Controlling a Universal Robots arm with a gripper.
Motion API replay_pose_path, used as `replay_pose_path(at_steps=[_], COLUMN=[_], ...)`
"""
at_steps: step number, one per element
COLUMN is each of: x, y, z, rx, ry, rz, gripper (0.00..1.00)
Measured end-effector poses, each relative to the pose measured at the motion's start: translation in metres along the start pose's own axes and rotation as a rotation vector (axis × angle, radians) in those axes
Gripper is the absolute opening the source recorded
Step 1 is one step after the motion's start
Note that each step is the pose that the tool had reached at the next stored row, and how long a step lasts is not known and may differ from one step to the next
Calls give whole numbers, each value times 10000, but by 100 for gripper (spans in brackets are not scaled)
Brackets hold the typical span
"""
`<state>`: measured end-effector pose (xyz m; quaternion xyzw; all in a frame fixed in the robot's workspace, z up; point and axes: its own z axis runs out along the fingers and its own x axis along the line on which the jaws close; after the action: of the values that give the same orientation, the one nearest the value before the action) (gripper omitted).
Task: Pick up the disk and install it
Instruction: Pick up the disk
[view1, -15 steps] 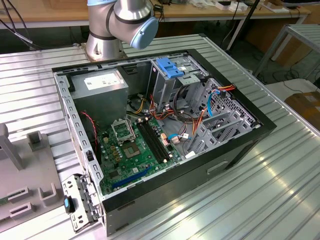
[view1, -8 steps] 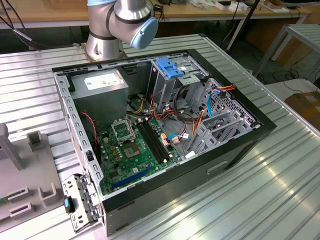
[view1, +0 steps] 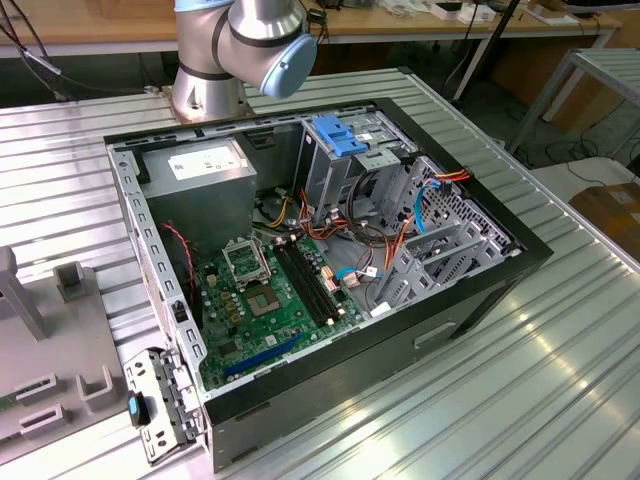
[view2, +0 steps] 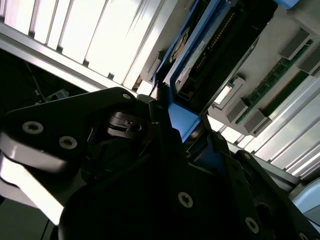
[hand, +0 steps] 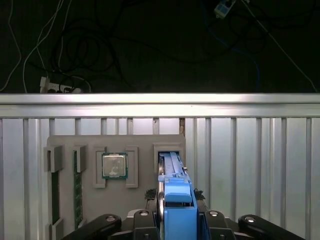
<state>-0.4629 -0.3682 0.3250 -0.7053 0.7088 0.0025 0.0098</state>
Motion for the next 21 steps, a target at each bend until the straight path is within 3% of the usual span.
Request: replay_pose_path(at_steps=[3, 10, 16, 21], x=[-2, -2, -4, -6], y=[-1, -2, -3, -4], z=[-93, -143, -234, -386], rx=[-1, -1, 0, 1], ry=[1, 1, 0, -1], rz=[0, 0, 0, 0], gripper=[37, 37, 37, 37])
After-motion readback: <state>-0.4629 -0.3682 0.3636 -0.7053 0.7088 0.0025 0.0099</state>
